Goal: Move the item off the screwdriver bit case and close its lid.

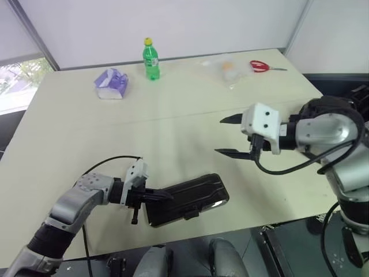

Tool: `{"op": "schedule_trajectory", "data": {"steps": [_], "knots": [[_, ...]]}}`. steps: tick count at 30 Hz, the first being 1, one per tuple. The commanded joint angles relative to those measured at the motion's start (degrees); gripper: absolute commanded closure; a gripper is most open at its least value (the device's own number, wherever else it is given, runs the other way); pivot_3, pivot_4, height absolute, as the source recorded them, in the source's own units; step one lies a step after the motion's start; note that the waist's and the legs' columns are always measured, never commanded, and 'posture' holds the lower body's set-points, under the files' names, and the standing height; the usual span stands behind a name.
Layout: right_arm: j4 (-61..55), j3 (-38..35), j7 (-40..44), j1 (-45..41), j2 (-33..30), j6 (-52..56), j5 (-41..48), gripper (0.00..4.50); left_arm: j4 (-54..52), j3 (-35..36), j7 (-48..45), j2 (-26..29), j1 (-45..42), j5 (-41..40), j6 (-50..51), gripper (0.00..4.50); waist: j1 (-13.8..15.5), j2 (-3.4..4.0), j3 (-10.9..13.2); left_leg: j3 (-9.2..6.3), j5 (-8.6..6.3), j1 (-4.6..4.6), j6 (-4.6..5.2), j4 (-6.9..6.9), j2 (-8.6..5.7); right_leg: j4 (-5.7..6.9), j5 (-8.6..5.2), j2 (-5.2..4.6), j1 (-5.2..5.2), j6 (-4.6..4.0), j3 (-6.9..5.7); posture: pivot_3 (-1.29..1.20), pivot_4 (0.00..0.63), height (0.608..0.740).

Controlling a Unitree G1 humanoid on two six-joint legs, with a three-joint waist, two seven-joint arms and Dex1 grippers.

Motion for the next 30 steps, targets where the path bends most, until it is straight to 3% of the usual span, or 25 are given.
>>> {"op": "schedule_trajectory", "data": {"steps": [1, 7, 10, 16, 30], "knots": [[-2.0, -1.7, -1.1, 0.3, 0.9, 1.6, 3.5, 0.58, 2.5, 1.4, 2.3, 0.8, 0.0, 0.7, 4.0, 4.50, 0.0, 0.00, 0.0, 0.00, 0.00, 0.00, 0.00, 0.00, 0.00, 0.01, 0.00, 0.01, -0.01, 0.00, 0.00, 0.00, 0.150, 0.740], [-2.9, -2.1, -1.7, 3.1, 4.6, 6.5, 12.1, 0.58, -0.1, 7.3, 4.1, -0.4, -7.8, -7.9, 13.3, 4.50, 0.1, -0.10, 0.1, -0.09, 0.02, -0.16, -0.02, 0.10, 0.00, 0.10, 0.01, 0.02, -0.14, 0.01, -0.03, 0.00, 0.150, 0.740], [-3.3, -1.0, -1.7, 5.0, 5.3, 7.3, 14.2, 1.39, 1.1, 7.7, 4.4, -1.3, -12.1, -8.5, 15.1, 4.50, 0.1, -0.10, 0.1, -0.07, 0.16, -0.20, -0.28, 0.10, -0.02, 0.03, 0.01, 0.00, -0.15, 0.01, -0.03, 0.00, 0.150, 0.740], [-5.1, 3.4, -2.3, 9.3, 6.0, 7.7, 16.1, 4.48, 7.5, 4.3, 3.0, -3.5, -18.7, -4.6, 14.0, 4.50, -0.1, -0.12, 0.1, -0.03, 0.16, -0.25, -0.28, 0.06, -0.04, -0.06, 0.01, 0.00, -0.20, 0.02, -0.03, 0.00, 0.150, 0.740], [-11.2, 15.2, -4.9, 20.5, 3.5, 6.2, 12.8, 4.48, 15.1, -3.0, 0.5, -8.9, -20.0, 4.9, 6.9, 4.50, 0.0, -0.20, 0.1, -0.01, 0.16, -0.30, -0.28, 0.10, -0.05, -0.06, 0.01, 0.00, -0.23, 0.02, -0.04, 0.00, 0.150, 0.740]]}}
